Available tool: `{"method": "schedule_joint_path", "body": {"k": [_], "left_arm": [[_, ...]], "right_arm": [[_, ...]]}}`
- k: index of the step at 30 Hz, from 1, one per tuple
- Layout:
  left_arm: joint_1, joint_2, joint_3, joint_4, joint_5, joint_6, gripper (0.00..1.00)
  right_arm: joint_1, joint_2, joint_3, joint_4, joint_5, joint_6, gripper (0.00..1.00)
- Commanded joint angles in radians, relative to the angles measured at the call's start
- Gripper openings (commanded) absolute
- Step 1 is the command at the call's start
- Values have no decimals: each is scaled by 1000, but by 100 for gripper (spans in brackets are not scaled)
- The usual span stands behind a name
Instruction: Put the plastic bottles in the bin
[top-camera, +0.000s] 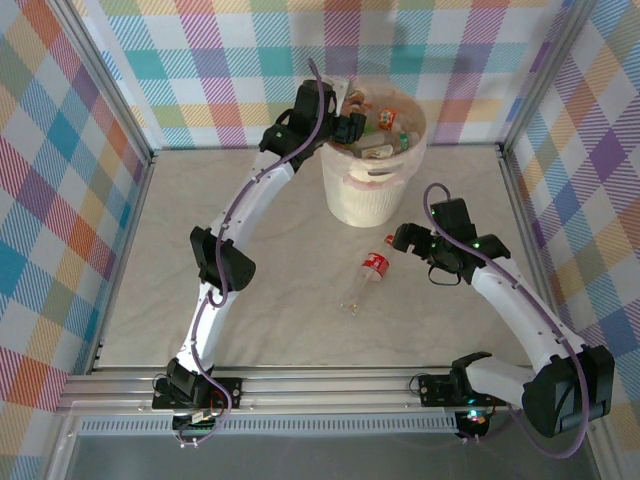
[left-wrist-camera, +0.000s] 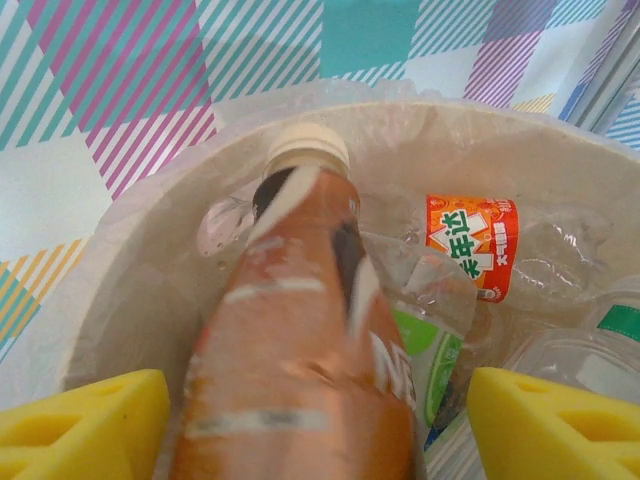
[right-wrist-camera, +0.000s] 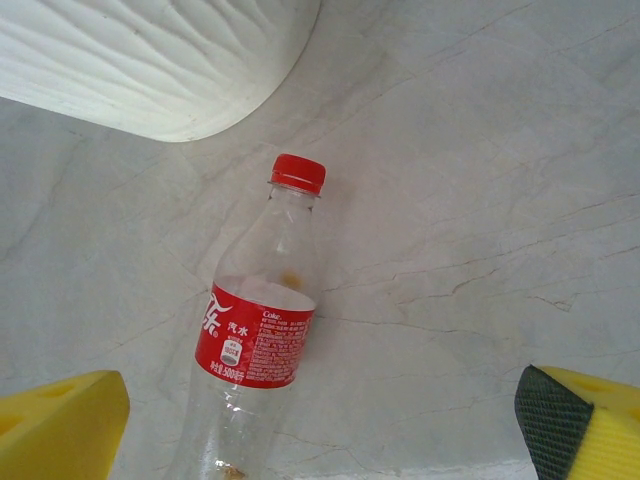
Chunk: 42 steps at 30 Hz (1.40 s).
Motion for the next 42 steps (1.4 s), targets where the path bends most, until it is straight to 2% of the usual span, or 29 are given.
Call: {"method": "schedule_joint_path", "body": {"k": [1,3,13,16,21,25,33,42], "left_arm": [[6,-22,36,-1,9,-18,78],[6,-26,37,5,8,-17,77],[6,-19,33,-27,33,-48,49],[6,-21,34,-52,44,-67,47],[6,-22,33,-91,73,-115,53],[6,-34,32,-104,104,-156,63],[6,-74,30,-126,89,-225,82],[6,-121,30,-137,59,-242,97]], "right_arm": [[4,-4,-13,17,-11,14,100],[3,-2,-13,17,-13,12,100],[3,-5,-18,19,-15,17,100],[3,-5,-19,17,-15,18,100],[4,-2,-19,17,-22,20,100],[3,4,-15,20,-59,35,100],[7,22,-39,31,-124,116,100],[50,67,-60,35,-125,169,100]]}}
